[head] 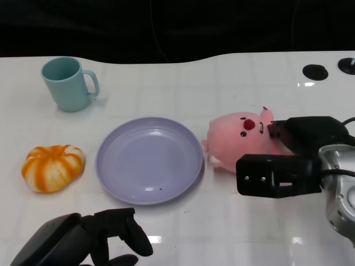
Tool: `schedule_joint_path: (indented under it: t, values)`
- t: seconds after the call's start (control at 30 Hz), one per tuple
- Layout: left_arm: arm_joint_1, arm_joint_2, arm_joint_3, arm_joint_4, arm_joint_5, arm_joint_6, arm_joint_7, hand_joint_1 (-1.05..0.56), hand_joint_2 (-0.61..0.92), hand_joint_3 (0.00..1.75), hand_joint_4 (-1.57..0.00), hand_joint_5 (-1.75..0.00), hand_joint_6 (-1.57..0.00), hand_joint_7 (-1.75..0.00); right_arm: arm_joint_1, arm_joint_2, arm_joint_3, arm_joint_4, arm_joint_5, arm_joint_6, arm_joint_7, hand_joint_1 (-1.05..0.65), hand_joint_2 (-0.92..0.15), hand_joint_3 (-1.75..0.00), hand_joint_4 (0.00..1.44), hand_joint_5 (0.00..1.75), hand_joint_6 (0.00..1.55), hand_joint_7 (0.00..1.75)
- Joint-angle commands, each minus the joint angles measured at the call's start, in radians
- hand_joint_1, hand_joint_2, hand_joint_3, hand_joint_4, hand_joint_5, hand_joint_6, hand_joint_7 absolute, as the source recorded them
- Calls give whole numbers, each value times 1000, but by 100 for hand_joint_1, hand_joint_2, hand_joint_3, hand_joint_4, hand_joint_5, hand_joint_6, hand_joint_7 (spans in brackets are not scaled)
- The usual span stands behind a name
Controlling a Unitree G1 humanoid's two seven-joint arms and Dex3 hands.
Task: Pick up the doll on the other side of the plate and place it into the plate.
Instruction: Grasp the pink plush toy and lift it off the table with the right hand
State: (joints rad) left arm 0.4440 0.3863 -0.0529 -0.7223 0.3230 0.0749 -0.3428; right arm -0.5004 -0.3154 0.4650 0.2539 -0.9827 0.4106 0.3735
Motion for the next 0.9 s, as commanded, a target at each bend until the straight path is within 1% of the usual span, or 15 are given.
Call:
schedule_joint_path:
  t: [0.03,0.2,0.4,0.5,0.57,0.67,0.77,0.83,0.9]
  values:
    - [10,8,7,-20,-1,-4,-5,-23,92,44,-58,-172,-66,-101,-41,17,3,89,33,-19,-38,-85,-92,-30,29,42,42,4]
    - [16,7,6,-30,0,-1,-7,-24,92,44,-57,-172,-66,-102,-95,39,20,208,64,-43,-69,-84,-92,-27,28,39,43,3]
    - [33,8,5,-53,10,3,-6,-24,92,43,-58,-172,-66,-103,-175,64,52,398,93,-112,-119,-86,-92,-24,25,36,45,3]
    - [40,7,6,-63,14,6,-8,-24,92,43,-58,-172,-66,-103,-213,84,63,479,109,-133,-142,-85,-92,-19,25,34,46,2]
    - [43,6,5,-68,17,8,-8,-24,92,43,-58,-172,-66,-103,-234,99,75,535,112,-149,-177,-83,-92,-16,27,33,48,3]
    - [49,4,4,-82,18,16,-11,-24,92,43,-58,-172,-65,-103,-247,118,81,604,123,-187,-247,-73,-92,-9,32,33,56,5]
    - [50,6,3,-89,20,24,-13,-24,92,43,-58,-172,-65,-103,-258,128,92,660,124,-209,-309,-63,-92,-5,38,34,70,8]
    - [50,6,2,-94,20,32,-16,-24,92,43,-57,-171,-65,-103,-266,131,96,683,130,-217,-329,-56,-92,-5,44,35,79,9]
    - [50,7,1,-96,21,35,-16,-24,92,43,-57,-171,-65,-103,-275,127,108,704,129,-239,-347,-53,-92,-6,48,35,84,9]
